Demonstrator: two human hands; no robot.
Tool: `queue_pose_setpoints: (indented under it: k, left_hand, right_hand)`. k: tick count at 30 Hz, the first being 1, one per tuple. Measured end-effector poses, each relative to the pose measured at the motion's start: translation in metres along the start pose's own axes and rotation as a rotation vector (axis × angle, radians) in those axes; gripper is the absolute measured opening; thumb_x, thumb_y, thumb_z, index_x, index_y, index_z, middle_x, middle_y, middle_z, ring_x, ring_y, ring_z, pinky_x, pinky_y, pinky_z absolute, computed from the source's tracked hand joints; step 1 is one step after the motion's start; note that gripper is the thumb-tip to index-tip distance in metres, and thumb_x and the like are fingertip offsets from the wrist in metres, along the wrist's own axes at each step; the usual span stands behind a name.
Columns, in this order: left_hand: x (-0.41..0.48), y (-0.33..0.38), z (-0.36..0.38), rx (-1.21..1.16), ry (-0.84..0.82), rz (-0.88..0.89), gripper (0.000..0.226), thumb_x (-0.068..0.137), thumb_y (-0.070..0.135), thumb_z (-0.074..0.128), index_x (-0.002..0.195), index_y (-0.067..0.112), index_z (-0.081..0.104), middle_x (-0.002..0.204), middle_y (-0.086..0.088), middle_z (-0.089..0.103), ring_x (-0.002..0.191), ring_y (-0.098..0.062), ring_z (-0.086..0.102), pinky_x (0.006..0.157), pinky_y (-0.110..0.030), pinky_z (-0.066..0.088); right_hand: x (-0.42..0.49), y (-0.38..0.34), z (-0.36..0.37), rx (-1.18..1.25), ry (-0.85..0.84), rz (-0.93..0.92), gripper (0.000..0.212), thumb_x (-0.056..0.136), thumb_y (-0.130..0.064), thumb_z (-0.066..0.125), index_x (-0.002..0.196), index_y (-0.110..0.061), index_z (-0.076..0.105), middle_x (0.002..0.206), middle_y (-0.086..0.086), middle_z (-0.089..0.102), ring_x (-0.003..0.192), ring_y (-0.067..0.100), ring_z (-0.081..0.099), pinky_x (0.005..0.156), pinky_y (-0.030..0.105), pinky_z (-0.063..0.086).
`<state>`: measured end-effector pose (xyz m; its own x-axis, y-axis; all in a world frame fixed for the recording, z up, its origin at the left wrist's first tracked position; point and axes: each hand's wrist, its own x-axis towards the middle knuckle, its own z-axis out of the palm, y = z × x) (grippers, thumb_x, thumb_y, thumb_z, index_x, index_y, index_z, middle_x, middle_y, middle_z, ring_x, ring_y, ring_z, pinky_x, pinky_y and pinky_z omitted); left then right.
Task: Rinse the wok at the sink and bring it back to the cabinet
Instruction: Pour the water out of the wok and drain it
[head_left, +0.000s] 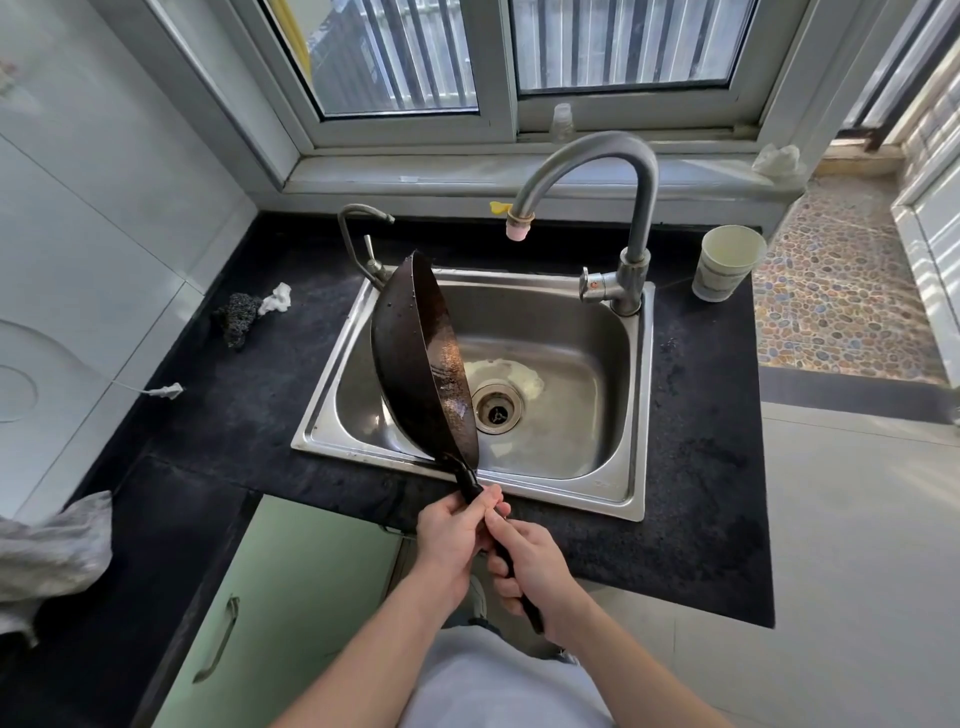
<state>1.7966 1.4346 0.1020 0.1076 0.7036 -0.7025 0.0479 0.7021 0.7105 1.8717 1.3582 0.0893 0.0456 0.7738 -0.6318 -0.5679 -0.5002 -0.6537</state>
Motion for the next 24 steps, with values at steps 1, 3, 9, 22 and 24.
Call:
queue_pose_setpoints:
  k: [1, 3, 9, 22, 24]
  left_hand:
    - [0.0, -0.0001, 0.0001, 0.005, -0.001, 0.001, 0.006, 0.087, 0.004, 0.069, 0.089, -0.002, 0.071, 0.074, -0.012, 0.071, 0.075, -0.02, 0.068, 0.078, -0.037, 0.058]
    - [-0.0001, 0.0002, 0.0004, 0.017, 0.0, 0.003, 0.007, 0.087, 0.005, 0.069, 0.089, -0.002, 0.071, 0.074, -0.013, 0.071, 0.075, -0.02, 0.068, 0.081, -0.039, 0.057]
    - [-0.0007, 0.0018, 0.0007, 0.054, 0.006, 0.009, 0.008, 0.086, 0.006, 0.07, 0.088, -0.002, 0.071, 0.075, -0.013, 0.072, 0.075, -0.022, 0.068, 0.085, -0.042, 0.056]
    - [0.0003, 0.0041, 0.0037, 0.127, 0.023, 0.022, 0.013, 0.084, 0.008, 0.073, 0.09, -0.003, 0.072, 0.079, -0.015, 0.074, 0.075, -0.023, 0.07, 0.081, -0.04, 0.059]
    - [0.0002, 0.0047, 0.0047, 0.134, 0.024, 0.025, 0.013, 0.085, 0.008, 0.073, 0.091, -0.004, 0.072, 0.079, -0.016, 0.073, 0.075, -0.023, 0.069, 0.081, -0.04, 0.059]
  right_hand:
    - [-0.0001, -0.0001, -0.0001, -0.001, -0.001, -0.002, 0.035, 0.099, -0.043, 0.055, 0.083, -0.012, 0.053, 0.054, 0.0, 0.045, 0.038, 0.012, 0.032, 0.033, 0.019, 0.028]
    - [0.0003, 0.0001, -0.0001, 0.008, -0.003, 0.005, 0.035, 0.099, -0.043, 0.055, 0.086, -0.011, 0.053, 0.054, -0.001, 0.044, 0.039, 0.011, 0.032, 0.033, 0.019, 0.027]
    - [0.0005, 0.0014, 0.0, 0.055, -0.014, 0.022, 0.034, 0.099, -0.044, 0.055, 0.085, -0.013, 0.052, 0.054, -0.001, 0.043, 0.039, 0.011, 0.031, 0.033, 0.018, 0.026]
    - [0.0007, 0.0018, -0.0009, 0.119, -0.021, 0.042, 0.035, 0.098, -0.046, 0.054, 0.08, -0.016, 0.051, 0.056, -0.001, 0.043, 0.039, 0.01, 0.032, 0.033, 0.019, 0.027]
    - [0.0009, 0.0016, -0.0008, 0.131, -0.019, 0.047, 0.035, 0.098, -0.046, 0.054, 0.082, -0.015, 0.052, 0.056, -0.001, 0.043, 0.04, 0.01, 0.032, 0.033, 0.019, 0.026]
